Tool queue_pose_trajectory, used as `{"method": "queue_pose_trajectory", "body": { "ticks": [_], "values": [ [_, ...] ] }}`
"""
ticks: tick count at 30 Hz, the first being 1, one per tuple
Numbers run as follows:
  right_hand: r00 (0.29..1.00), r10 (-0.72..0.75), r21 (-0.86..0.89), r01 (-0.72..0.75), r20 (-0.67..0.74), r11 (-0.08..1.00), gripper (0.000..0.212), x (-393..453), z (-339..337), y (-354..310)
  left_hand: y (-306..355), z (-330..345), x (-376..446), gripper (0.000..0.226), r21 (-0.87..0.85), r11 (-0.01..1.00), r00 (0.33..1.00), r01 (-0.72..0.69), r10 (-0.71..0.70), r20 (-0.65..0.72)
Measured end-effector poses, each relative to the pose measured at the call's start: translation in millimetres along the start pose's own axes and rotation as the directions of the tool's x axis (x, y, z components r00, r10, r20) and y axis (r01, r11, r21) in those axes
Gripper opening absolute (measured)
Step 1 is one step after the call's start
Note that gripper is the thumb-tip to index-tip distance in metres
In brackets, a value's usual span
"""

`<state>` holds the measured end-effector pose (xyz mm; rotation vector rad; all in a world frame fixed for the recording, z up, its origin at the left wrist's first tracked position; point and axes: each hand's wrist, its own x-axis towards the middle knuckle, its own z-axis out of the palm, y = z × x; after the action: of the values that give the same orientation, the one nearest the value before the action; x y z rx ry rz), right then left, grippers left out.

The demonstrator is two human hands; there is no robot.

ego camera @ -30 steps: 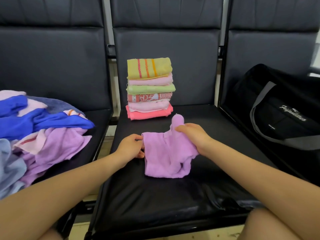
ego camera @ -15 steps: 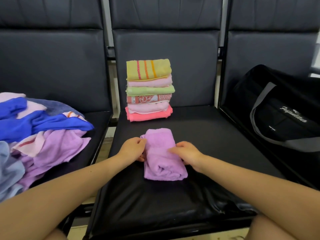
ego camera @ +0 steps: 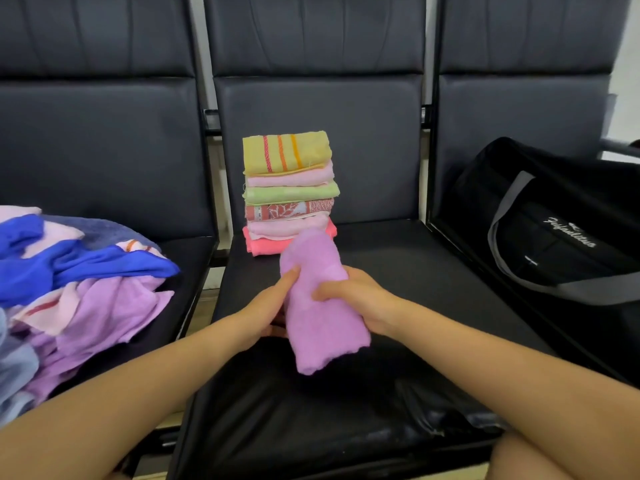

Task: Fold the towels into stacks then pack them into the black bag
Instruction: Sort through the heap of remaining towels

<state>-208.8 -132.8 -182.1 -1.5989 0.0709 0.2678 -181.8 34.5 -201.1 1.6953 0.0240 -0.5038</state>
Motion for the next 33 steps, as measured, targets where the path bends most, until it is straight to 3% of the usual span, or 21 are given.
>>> {"method": "queue_pose_trajectory", "body": {
  "ticks": [2, 4, 6, 9, 14, 19, 21, 23, 26, 29, 31, 33],
  "values": [
    [0.995, -0.012, 0.085, 0.003, 0.100, 0.996, 0.034, -7.3, -4.7, -10.4, 7.1, 2.2, -8.0, 0.056, -0.234, 0.972, 0.990, 0.022, 0.011, 0.138],
    [0.980, -0.008, 0.107, -0.013, 0.198, 0.994, 0.030, -14.9, -8.7, -18.3, 13.7, 5.3, -10.0, 0.047, -0.361, 0.932, 0.989, 0.016, 0.038, 0.142],
    [0.973, -0.006, 0.106, -0.019, 0.230, 0.994, 0.030, -15.3, -11.0, -17.8, 22.5, 8.8, -6.5, 0.038, -0.431, 0.901, 0.998, -0.044, 0.062, 0.030],
    [0.991, 0.034, 0.166, -0.055, 0.128, 0.985, 0.032, -9.6, -10.4, -8.5, 32.1, 8.7, 9.5, 0.033, -0.469, 0.865, 0.976, -0.180, 0.098, -0.196],
    [0.961, 0.204, 0.375, -0.261, 0.184, 0.890, 0.056, -1.9, -20.2, 6.7, 59.4, 21.0, 30.7, 0.028, -0.390, 0.830, 0.865, -0.398, 0.198, -0.460],
    [0.966, 0.245, 0.590, -0.245, 0.082, 0.770, 0.057, 8.6, -37.7, 16.9, 72.8, 48.0, 66.2, 0.023, -0.143, 0.808, 0.710, -0.571, 0.398, -0.581],
    [0.970, 0.241, 0.639, -0.203, 0.029, 0.742, 0.053, 12.7, -47.0, 19.8, 73.4, 59.7, 85.6, 0.034, -0.168, 0.805, 0.697, -0.569, 0.364, -0.618],
    [0.975, 0.224, 0.659, -0.167, -0.003, 0.734, 0.043, 17.1, -56.8, 20.7, 73.8, 70.4, 103.4, 0.030, -0.219, 0.795, 0.699, -0.565, 0.321, -0.639],
    [0.969, 0.207, 0.656, -0.068, -0.137, 0.752, 0.030, 35.7, -77.7, 18.0, 71.3, 80.8, 127.8, 0.028, -0.146, 0.834, 0.719, -0.532, 0.354, -0.598],
    [0.846, 0.140, 0.448, 0.126, -0.514, 0.885, 0.034, 73.8, -114.1, 17.0, 65.6, 83.5, 150.1, 0.043, 0.054, 0.894, 0.768, -0.444, 0.411, -0.491],
    [0.711, -0.075, 0.039, 0.142, -0.699, 0.989, 0.043, 95.8, -142.0, 18.7, 58.0, 86.4, 163.6, 0.034, 0.218, 0.895, 0.805, -0.389, 0.445, -0.393],
    [0.653, -0.273, -0.322, 0.047, -0.706, 0.945, 0.048, 111.4, -163.1, 21.2, 48.5, 93.9, 175.2, 0.024, 0.327, 0.874, 0.832, -0.358, 0.458, -0.312]
  ]
}}
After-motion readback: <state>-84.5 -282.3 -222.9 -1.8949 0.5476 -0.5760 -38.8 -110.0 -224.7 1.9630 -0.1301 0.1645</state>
